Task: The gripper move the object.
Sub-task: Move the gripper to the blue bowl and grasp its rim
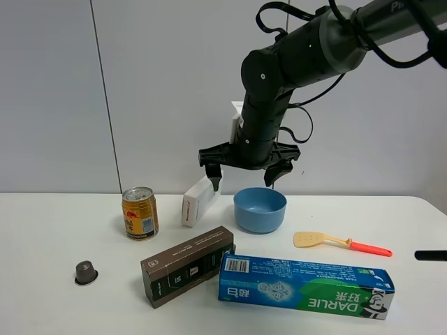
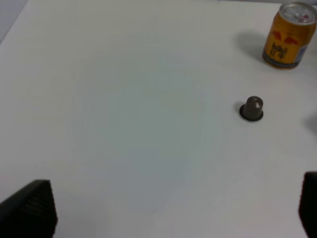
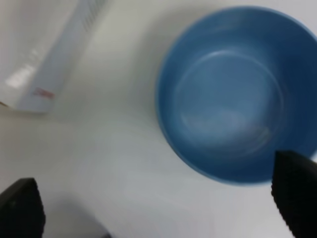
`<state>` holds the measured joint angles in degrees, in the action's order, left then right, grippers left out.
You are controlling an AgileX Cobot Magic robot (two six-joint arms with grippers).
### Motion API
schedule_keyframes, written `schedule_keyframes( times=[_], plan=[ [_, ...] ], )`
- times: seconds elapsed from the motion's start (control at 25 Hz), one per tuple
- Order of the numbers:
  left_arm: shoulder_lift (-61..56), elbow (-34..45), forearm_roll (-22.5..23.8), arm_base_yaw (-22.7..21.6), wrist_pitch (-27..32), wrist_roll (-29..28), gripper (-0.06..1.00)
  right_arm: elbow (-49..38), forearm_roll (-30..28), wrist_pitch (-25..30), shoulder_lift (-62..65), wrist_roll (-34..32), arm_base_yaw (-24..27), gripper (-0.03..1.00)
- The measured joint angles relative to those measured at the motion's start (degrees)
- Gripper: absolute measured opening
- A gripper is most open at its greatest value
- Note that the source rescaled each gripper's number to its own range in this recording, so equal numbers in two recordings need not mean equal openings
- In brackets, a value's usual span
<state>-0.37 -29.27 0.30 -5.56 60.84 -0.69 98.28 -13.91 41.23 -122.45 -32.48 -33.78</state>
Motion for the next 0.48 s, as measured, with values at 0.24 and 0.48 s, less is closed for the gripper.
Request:
schedule_keyframes(
  times=[0.24, 0.48],
  plan=[
    [0.0, 0.0, 0.0, 0.0, 0.0, 0.0, 1.00, 0.0, -0.3, 0.9, -0.2, 0.6, 1.7, 0.91],
    [0.0, 0.0, 0.0, 0.0, 0.0, 0.0, 1.00, 0.0, -0.4, 0.8, -2.8, 1.5, 3.0, 0.90]
  ],
)
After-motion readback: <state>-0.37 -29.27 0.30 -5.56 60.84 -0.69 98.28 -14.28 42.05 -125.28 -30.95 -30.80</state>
